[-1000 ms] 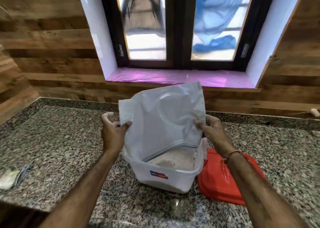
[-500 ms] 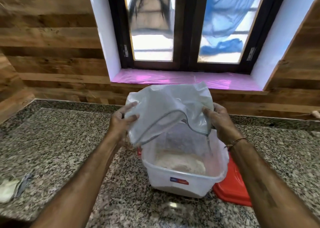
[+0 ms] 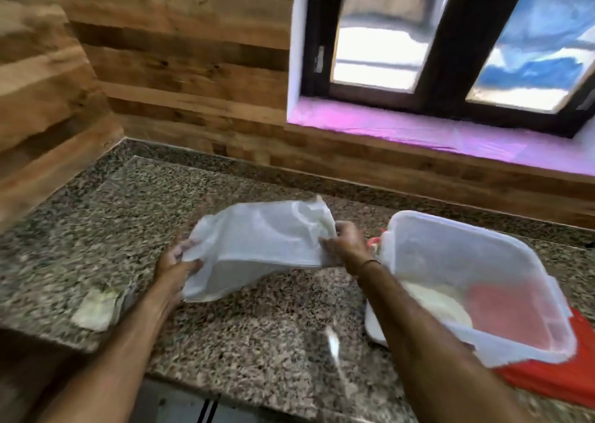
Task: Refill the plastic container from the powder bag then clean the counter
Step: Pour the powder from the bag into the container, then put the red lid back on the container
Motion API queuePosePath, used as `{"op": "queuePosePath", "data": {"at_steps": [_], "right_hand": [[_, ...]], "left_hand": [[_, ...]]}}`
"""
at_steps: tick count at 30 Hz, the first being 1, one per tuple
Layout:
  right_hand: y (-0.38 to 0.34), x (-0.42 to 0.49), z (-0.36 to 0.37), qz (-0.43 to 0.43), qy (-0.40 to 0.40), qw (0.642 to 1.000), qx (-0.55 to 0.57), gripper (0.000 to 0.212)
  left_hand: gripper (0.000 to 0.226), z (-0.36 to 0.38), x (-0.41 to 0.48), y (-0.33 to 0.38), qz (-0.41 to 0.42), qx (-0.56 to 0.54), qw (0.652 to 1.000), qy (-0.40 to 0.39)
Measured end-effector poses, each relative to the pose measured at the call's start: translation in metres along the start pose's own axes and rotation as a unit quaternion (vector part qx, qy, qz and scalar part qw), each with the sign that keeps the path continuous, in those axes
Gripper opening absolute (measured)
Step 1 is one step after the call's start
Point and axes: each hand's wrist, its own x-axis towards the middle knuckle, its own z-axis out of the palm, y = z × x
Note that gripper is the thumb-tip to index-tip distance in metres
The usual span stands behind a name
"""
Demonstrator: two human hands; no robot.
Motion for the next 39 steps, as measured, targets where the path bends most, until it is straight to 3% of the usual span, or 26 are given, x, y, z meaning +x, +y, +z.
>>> {"op": "queuePosePath", "data": {"at_steps": [3,7,9,12,15,21,23,27,31,39], "right_hand": [[0.025,-0.005,0.034,0.041,0.015,0.993,-0.109,0.024],[0.061,-0.015,0.055,0.084,0.027,0.976,-0.198,0.018],[0.074,-0.013,0.059,0.093,0.025,0.975,-0.202,0.013],[0.083,-0.016,0.061,0.090,0.051,0.977,-0.188,0.023],[0.088,-0.019,0.065,0.068,0.055,0.973,-0.214,0.021],[0.109,-0.014,0.071,0.064,0.047,0.971,-0.226,0.032],[0.097,-0.020,0.071,0.052,0.049,0.970,-0.233,0.026],[0.075,-0.027,0.073,0.005,0.063,0.974,-0.217,0.035],[0.045,-0.036,0.063,-0.076,0.093,0.978,-0.171,0.046],[-0.013,-0.071,-0.038,-0.311,0.209,0.919,-0.120,0.045]], "left_hand": [[0.035,-0.029,0.006,-0.046,-0.047,0.028,0.997,0.047],[0.056,-0.043,0.004,-0.077,-0.062,0.101,0.993,0.025],[0.065,-0.045,0.002,-0.082,-0.075,0.164,0.984,-0.003],[0.080,-0.047,0.001,-0.090,-0.074,0.251,0.965,-0.019],[0.079,-0.048,0.003,-0.094,-0.029,0.304,0.952,-0.019],[0.077,-0.029,-0.001,-0.088,-0.016,0.392,0.920,0.018],[0.074,-0.024,-0.005,-0.082,-0.020,0.410,0.912,0.022],[0.071,-0.007,-0.008,-0.060,0.022,0.450,0.891,0.049],[0.075,0.032,-0.012,-0.019,0.121,0.441,0.888,0.044],[0.080,0.148,-0.062,0.061,0.315,0.400,0.861,-0.017]]}}
